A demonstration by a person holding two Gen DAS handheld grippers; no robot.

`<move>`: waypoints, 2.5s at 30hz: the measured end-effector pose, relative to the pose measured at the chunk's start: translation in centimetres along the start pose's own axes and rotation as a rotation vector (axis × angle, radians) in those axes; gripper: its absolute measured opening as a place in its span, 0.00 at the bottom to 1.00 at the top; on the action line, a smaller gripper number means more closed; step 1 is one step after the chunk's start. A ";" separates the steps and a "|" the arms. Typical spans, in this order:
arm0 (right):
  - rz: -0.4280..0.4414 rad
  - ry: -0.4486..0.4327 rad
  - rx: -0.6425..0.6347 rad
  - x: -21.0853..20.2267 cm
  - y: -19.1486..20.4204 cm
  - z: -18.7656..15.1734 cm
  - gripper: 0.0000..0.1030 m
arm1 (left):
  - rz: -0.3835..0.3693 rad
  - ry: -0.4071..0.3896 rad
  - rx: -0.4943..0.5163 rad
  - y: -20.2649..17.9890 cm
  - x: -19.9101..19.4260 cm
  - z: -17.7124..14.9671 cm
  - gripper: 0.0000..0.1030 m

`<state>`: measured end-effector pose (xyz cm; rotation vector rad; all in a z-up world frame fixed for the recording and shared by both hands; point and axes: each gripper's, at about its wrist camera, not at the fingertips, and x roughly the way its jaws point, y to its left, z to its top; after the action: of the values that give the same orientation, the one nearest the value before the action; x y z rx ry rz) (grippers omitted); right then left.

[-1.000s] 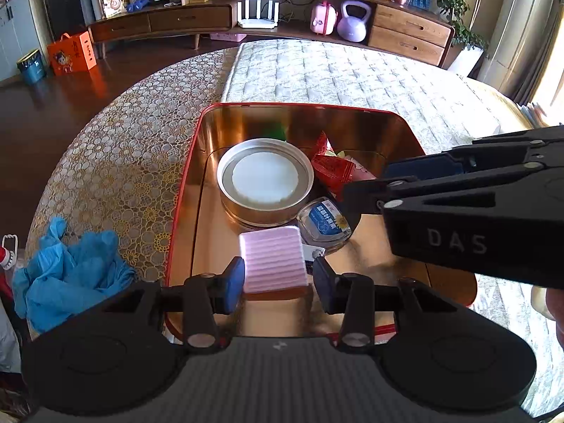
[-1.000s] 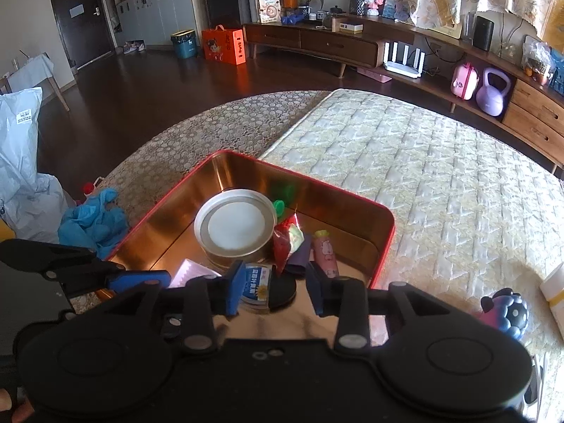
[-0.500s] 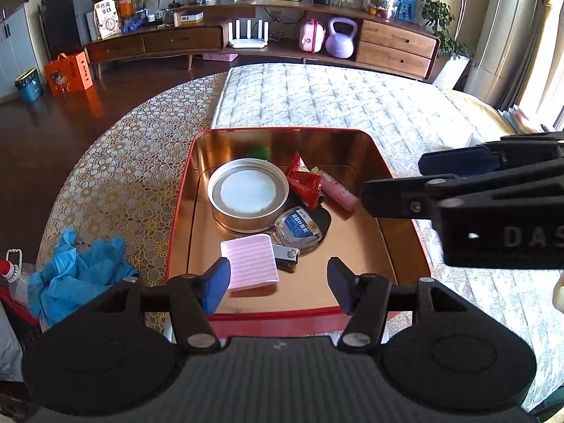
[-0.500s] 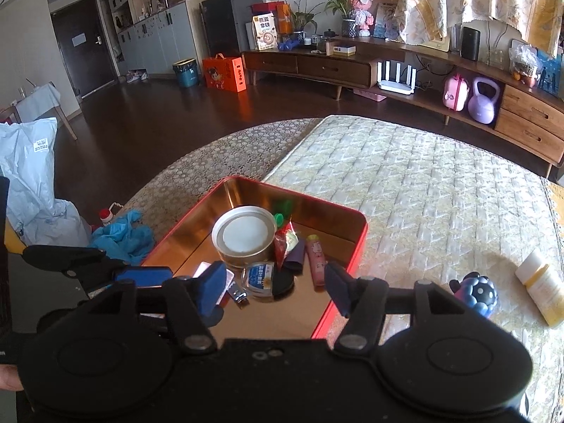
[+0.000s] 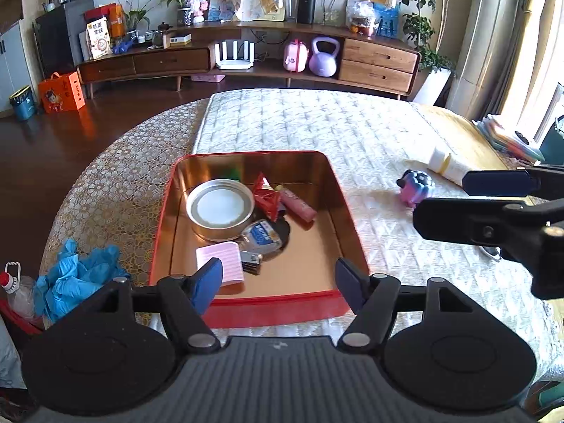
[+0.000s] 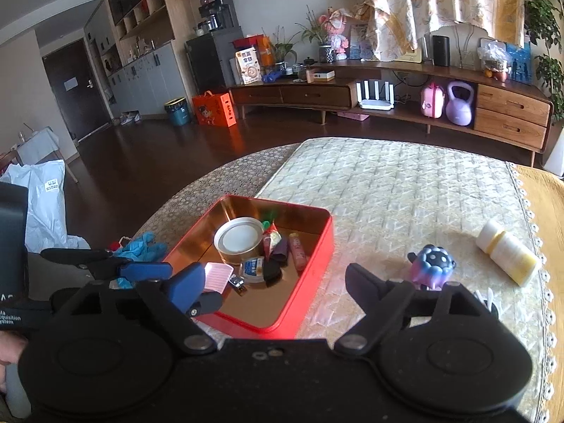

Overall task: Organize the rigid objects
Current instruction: 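Open both grippers to release the soap dish and packet into the tin, then withdraw both grippers from the tin toward the beige ball and white sunglasses, then grasp the beige ball with the left gripper while the right gripper grasps the white sunglasses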

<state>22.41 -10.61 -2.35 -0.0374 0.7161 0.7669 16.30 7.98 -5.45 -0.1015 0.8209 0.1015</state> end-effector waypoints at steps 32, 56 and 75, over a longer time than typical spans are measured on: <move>-0.328 0.014 0.198 -2.6 -13.9 -10.4 0.96 | -0.085 0.075 0.147 -14.0 7.1 2.2 0.81; -0.314 0.050 0.143 2.4 -17.7 -10.6 0.71 | -0.146 0.162 0.020 -18.2 17.0 4.3 0.80; -0.385 0.032 0.069 2.9 -17.0 -10.5 0.41 | -0.122 0.089 0.124 -19.8 16.8 3.7 0.27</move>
<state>28.73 -24.19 -15.85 -0.1219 0.7374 0.3739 32.91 -10.26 -14.32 -0.0387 0.9058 -0.0691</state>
